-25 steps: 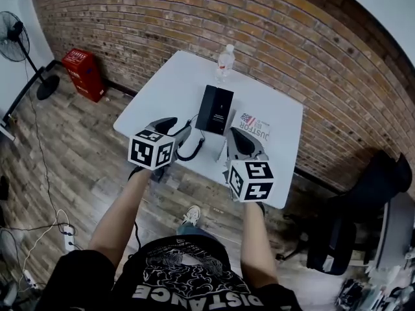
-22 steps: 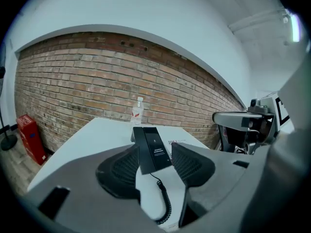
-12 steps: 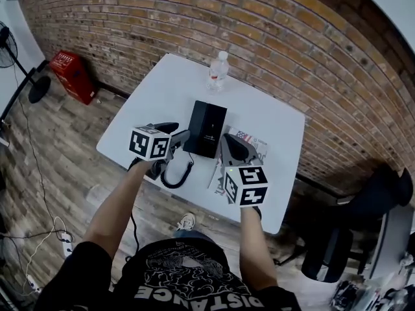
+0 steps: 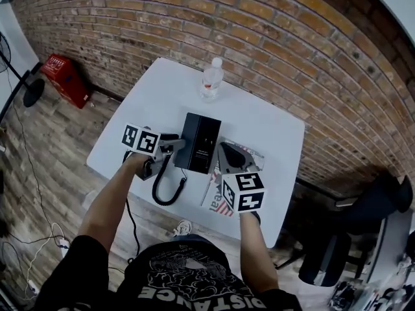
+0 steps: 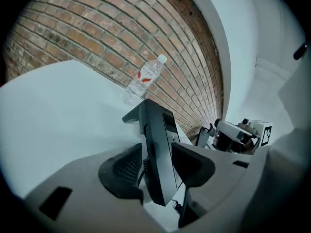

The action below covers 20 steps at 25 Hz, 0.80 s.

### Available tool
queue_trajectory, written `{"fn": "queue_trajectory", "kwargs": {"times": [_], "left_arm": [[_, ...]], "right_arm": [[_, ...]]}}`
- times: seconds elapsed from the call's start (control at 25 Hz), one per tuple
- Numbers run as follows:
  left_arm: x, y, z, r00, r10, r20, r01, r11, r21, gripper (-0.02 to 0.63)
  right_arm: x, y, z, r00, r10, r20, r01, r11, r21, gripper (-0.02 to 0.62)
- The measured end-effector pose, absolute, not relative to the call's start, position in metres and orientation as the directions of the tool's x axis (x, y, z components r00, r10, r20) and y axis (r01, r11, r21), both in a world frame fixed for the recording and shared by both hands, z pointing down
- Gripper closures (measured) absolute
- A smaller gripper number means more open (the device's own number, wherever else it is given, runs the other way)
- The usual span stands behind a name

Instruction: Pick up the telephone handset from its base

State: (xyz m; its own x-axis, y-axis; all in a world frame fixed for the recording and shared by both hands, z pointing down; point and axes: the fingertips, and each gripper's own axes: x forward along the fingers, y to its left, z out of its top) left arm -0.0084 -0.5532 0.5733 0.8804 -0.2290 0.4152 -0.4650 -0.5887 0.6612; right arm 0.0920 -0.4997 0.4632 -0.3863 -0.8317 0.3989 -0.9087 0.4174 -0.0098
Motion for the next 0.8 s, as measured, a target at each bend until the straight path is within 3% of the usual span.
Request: {"fn": "queue_trajectory", "kwargs": {"times": [0.36,0.44,0.52,0.8], "left_arm": [[0.010,-0.556,0.572,0.967,-0.047,0.249,-0.236,-0.521,0.820,0.433],[0.012,-0.556,0.575,0.970,-0.026,0.241,-0.221,-0.505,0.835,0.442],[0.011,-0.557,0.579,0.970,-0.021,0.242,-0.221,-0.491,0.843,0.506],[0.009,-0.559,0.578,0.973,-0.018,0.229,-0.210,-0.471,0.857,0.523]], "right_arm": [[0.105,-0.519,0.473,-0.380,-0.824,0.420,-0.910,0.415,-0.007,0.594],[0.107,-0.522,0.475,-0.378,-0.824,0.423,-0.911,0.413,-0.009,0.594],[0.109,-0.523,0.476,-0.376,-0.824,0.425,-0.912,0.411,-0.009,0.594],[0.108,-0.523,0.479,-0.373,-0.822,0.431,-0.913,0.409,-0.011,0.594]]}}
